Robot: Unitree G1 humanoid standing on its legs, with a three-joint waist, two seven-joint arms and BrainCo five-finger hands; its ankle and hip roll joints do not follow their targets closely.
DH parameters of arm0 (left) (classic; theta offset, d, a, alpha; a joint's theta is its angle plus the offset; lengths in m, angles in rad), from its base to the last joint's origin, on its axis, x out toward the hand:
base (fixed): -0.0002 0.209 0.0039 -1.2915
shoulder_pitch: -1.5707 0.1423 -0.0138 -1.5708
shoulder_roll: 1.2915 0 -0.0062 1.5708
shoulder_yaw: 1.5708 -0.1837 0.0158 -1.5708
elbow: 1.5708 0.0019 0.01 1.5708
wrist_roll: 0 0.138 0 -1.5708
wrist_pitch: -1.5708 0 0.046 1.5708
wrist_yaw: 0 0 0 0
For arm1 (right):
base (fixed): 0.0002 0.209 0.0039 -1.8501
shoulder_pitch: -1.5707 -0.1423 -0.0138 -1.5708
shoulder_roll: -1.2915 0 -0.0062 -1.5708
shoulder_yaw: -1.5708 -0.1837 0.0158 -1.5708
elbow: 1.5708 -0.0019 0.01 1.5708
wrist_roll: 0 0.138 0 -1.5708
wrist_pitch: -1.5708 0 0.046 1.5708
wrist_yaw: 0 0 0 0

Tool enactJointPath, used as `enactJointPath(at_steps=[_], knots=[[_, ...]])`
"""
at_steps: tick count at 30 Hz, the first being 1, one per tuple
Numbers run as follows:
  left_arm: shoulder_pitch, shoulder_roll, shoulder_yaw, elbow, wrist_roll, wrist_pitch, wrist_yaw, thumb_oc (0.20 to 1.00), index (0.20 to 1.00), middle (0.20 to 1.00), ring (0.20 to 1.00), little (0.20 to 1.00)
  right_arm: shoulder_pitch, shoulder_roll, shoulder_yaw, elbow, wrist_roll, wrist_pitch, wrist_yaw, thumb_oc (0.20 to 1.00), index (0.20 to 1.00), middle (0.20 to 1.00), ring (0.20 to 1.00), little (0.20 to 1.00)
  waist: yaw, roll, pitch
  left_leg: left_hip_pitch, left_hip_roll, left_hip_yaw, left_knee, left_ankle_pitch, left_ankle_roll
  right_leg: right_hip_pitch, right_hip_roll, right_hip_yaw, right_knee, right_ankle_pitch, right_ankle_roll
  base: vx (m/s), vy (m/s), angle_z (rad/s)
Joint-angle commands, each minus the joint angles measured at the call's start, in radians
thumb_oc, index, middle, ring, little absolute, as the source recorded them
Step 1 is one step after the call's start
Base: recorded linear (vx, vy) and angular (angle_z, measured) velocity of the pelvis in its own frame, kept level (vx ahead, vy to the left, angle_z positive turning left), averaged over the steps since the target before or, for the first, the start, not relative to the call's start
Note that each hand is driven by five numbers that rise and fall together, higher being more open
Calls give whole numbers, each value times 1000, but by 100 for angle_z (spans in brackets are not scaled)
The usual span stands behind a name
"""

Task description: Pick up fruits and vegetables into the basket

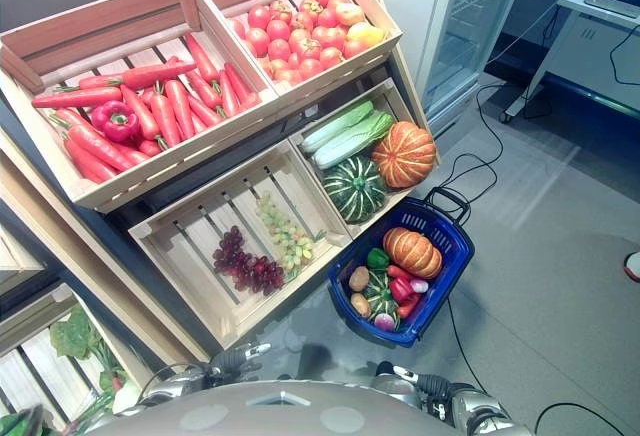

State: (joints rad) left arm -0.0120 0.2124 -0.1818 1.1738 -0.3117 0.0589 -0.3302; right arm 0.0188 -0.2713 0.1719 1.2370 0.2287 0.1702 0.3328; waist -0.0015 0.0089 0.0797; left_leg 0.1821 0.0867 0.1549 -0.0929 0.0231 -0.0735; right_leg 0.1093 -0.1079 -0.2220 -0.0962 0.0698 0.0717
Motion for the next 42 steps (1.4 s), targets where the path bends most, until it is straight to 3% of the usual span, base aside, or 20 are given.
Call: enactJointPath(at_steps=[1, 5, 8, 9, 13, 16, 19, 22, 27, 39, 42], knots=[[-74, -2, -31, 37, 84, -144, 67, 1000, 1000, 1000, 1000, 1000, -61, 40, 48, 51, 13, -9, 35, 1000, 1000, 1000, 1000, 1000, -5, -28, 41, -22, -12, 0, 32, -83, 34, 32, -74, -3, 63, -86, 78, 0, 0, 0], [-90, 8, -48, -9, 89, -267, 184, 1000, 1000, 1000, 1000, 1000, -64, 32, 50, 50, 23, -29, 33, 1000, 1000, 1000, 1000, 1000, -13, -22, 47, -22, -11, 1, 34, -84, 33, 26, -73, 6, 70, -89, 79, 14, 6, -2], [-94, 12, -46, -28, 90, -278, 203, 1000, 1000, 1000, 1000, 1000, -65, 31, 49, 49, 24, -35, 31, 1000, 1000, 1000, 1000, 1000, -14, -20, 48, -23, -11, 1, 35, -84, 33, 25, -73, 7, 71, -90, 79, 22, 9, -5], [-102, 20, -39, -47, 105, -369, 265, 1000, 1000, 1000, 1000, 1000, -64, 25, 38, 58, 21, -71, 24, 1000, 1000, 1000, 1000, 1000, -15, -17, 53, -29, -10, -2, 40, -86, 34, 19, -73, 10, 81, -95, 78, 34, 3, -6], [-70, 43, -23, -93, 93, -486, 309, 1000, 1000, 1000, 1000, 1000, -62, 15, 31, 64, 34, -125, 14, 1000, 1000, 1000, 1000, 1000, 3, -12, 74, -44, -12, -18, 56, -88, 39, 12, -71, 3, 100, -107, 68, 7, -5, 1], [-50, 51, -9, -147, 86, -526, 339, 1000, 1000, 1000, 1000, 1000, -62, 14, 27, 53, 33, -143, 4, 1000, 1000, 1000, 1000, 1000, 10, -8, 88, -52, -11, -26, 63, -89, 40, 5, -71, 0, 113, -114, 62, -1, -10, 7], [-21, 67, 15, -231, 91, -586, 434, 1000, 1000, 1000, 1000, 1000, -50, 18, 24, 37, 25, -168, -14, 1000, 1000, 1000, 1000, 1000, 16, -3, 103, -60, -8, -36, 70, -89, 42, -2, -69, 2, 134, -128, 55, 44, -28, 9], [-16, 77, 29, -288, 106, -596, 493, 1000, 1000, 1000, 1000, 1000, -42, 20, 28, 21, 19, -179, -24, 1000, 1000, 1000, 1000, 1000, 16, -1, 113, -70, -5, -41, 80, -91, 44, -15, -67, 6, 158, -142, 49, 35, -38, 5], [-49, 90, 30, -344, 119, -561, 637, 1000, 1000, 1000, 1000, 1000, -51, 11, 55, -24, 8, -199, -52, 1000, 1000, 1000, 1000, 1000, 8, 8, 147, -129, -4, -50, 131, -96, 46, -80, -60, 20, 222, -168, 30, -25, -31, 0], [-209, 56, 67, -344, -200, -444, 750, 1000, 1000, 1000, 1000, 1000, -123, -30, 120, -173, 49, -223, -93, 1000, 1000, 1000, 1000, 1000, -48, 9, 302, -324, 12, -35, 248, -64, 34, -311, -32, 64, 383, -192, 2, -119, -53, -3], [-253, 39, 59, -353, -323, -373, 762, 1000, 1000, 1000, 1000, 1000, -146, -40, 143, -227, 62, -210, -110, 1000, 1000, 1000, 1000, 1000, -62, 9, 335, -387, 19, -32, 282, -49, 29, -382, -20, 72, 432, -194, -6, -107, -49, -4]])
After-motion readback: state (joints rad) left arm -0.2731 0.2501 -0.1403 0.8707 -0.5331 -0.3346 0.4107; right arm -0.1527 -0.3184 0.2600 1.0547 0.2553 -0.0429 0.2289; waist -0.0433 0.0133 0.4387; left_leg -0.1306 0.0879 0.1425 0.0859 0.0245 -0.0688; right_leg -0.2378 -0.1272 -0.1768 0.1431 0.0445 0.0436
